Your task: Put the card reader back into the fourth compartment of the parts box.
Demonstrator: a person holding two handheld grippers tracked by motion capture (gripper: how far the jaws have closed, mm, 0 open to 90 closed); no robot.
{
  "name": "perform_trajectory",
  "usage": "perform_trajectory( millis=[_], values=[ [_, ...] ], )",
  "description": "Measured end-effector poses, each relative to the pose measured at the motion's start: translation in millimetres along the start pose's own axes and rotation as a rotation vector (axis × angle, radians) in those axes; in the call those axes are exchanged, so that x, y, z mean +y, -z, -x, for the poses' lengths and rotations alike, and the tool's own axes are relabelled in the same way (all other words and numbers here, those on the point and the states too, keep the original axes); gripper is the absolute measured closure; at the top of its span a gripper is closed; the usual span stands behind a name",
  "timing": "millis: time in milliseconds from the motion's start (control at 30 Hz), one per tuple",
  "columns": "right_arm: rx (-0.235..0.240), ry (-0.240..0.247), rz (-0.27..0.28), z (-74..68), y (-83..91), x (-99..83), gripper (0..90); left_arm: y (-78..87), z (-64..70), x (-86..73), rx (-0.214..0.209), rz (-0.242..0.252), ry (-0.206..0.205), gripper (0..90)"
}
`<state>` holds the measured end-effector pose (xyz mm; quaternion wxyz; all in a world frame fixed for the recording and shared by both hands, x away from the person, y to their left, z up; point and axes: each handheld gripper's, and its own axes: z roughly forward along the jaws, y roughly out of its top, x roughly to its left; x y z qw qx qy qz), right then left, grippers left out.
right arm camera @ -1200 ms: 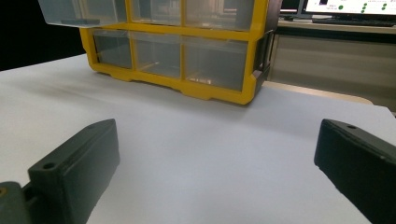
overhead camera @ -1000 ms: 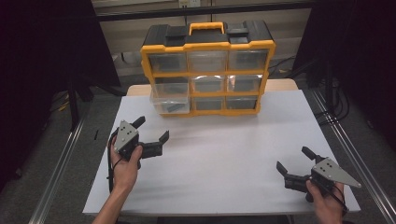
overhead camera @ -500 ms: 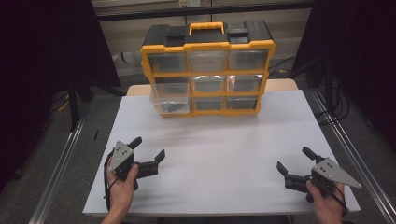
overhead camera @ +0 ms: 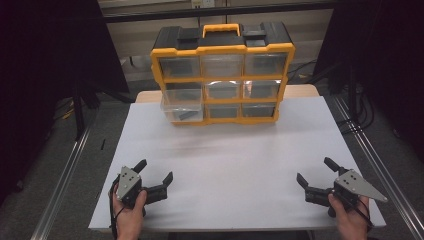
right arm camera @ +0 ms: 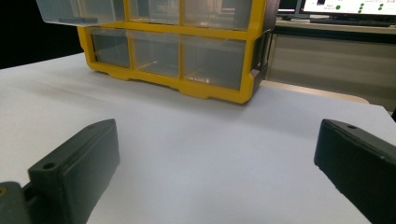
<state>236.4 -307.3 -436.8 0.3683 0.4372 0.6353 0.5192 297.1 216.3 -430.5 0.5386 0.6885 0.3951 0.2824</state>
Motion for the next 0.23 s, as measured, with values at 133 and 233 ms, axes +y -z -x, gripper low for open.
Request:
perform_trajectory(
  millis=[133,233],
  values=[
    [0.001,0.002,-0.007,0.3,-1.2,-0.5,0.2,-0.1,-3.6,-0.6,-0.010,-0.002,-0.002,1.6],
    [0.001,0.002,-0.008,0.4,-1.1,-0.5,0.2,-3.6,-7.1,-1.8,-0.002,-0.010,0.010,1.6]
  ],
)
